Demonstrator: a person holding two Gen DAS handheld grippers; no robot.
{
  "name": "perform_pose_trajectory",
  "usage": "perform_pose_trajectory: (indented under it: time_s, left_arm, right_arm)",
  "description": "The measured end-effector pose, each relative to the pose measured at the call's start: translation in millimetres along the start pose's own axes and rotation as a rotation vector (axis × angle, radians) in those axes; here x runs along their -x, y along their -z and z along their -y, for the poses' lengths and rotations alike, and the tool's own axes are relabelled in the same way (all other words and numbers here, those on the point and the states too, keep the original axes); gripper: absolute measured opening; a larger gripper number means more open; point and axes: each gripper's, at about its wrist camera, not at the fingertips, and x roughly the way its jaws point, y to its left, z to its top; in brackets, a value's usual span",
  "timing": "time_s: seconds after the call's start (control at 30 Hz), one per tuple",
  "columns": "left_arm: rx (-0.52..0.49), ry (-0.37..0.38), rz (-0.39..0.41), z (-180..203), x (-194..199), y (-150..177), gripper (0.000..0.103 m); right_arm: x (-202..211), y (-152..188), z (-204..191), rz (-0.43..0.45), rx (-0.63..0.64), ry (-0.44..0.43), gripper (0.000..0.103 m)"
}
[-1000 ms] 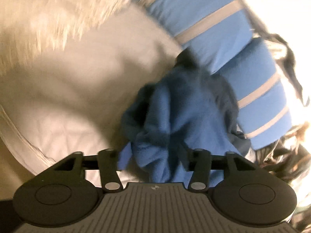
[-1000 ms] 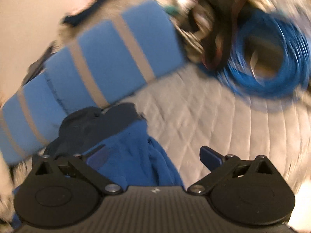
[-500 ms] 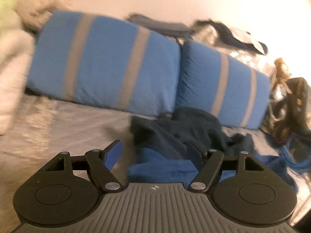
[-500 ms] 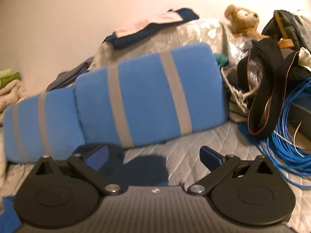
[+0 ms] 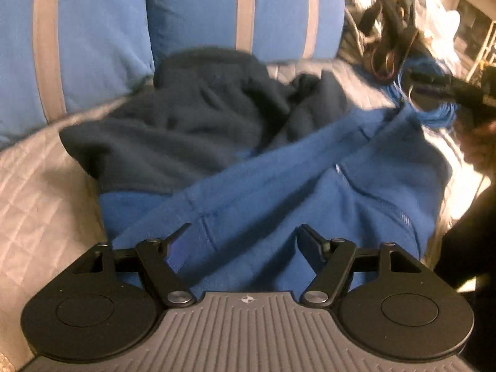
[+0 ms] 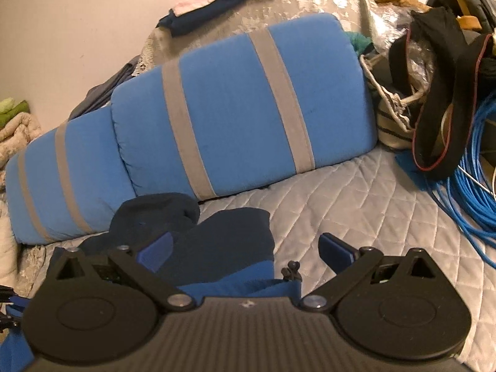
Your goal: Fold clothes
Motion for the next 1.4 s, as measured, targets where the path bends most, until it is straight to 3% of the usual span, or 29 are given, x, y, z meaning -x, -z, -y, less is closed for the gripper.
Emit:
perform_pose_trajectory:
  time_s: [0.03, 0.07, 0.13, 0.27, 0.43, 0.53, 0.63, 0.77, 0.9, 1.13, 1.23, 1.33, 1.4]
  left_arm:
    - [-0.009, 0.004, -0.011, 0.4, -2.7, 0.4, 0.025]
    - [-0.017, 0.008, -0.021, 0.8, -5.4, 0.9, 0.022]
    - [-0.029, -0.057, 0.009, 8.6, -6.2, -1.5, 0.012]
    - [-0.079, -0.196, 0.139, 27.7, 5.3, -12.0, 0.011]
    - [-0.089, -0.277, 0.265, 38.7, 22.6, -28.2, 0.01]
    - [-0.108, -0.355, 0.234, 38.4, 8.9, -30.8, 0.011]
    - [-0.145, -0.445, 0.138, 34.9, -20.5, -26.9, 0.011]
    - [-0.133, -0.475, 0.055, 26.7, -45.6, -17.4, 0.011]
    - [-0.123, -0.484, 0.051, 25.4, -48.2, -15.3, 0.011]
    - [-0.101, -0.483, 0.05, 23.2, -51.5, -12.4, 0.014]
    - [-0.073, -0.477, 0.048, 19.7, -51.1, -13.8, 0.014]
    - [-0.051, -0.474, 0.043, 17.8, -49.8, -13.7, 0.015]
    - [-0.048, -0.476, 0.032, 17.1, -49.5, -13.7, 0.015]
  right_arm:
    - [-0.5, 0.1, -1.7, 0.0, 0.013, 0.005, 0.103]
    - [-1.1, 0.2, -3.3, -0.001, 0.026, 0.01, 0.103]
    - [-2.2, 0.3, -6.7, -0.001, 0.052, 0.021, 0.103]
    - [-4.4, 0.7, -13.4, -0.002, 0.104, 0.042, 0.103]
    - [-7.1, 1.1, -21.7, -0.004, 0.169, 0.068, 0.103]
    - [-8.8, 1.3, -26.7, -0.005, 0.208, 0.084, 0.103]
    - [-10.5, 1.8, -25.9, -0.013, 0.222, 0.1, 0.103]
    - [-13.1, 0.6, -16.7, -0.027, 0.205, 0.147, 0.103]
    - [-12.1, -4.1, -3.0, -0.029, 0.14, 0.163, 0.103]
    - [-34.6, -17.3, 38.7, -0.179, -0.033, -0.002, 0.102]
    - [-57.6, -12.5, 67.1, -0.286, -0.165, -0.082, 0.101]
    - [-76.1, 0.7, 91.9, -0.371, -0.295, -0.122, 0.097]
    - [-81.8, 10.2, 105.7, -0.396, -0.387, -0.153, 0.088]
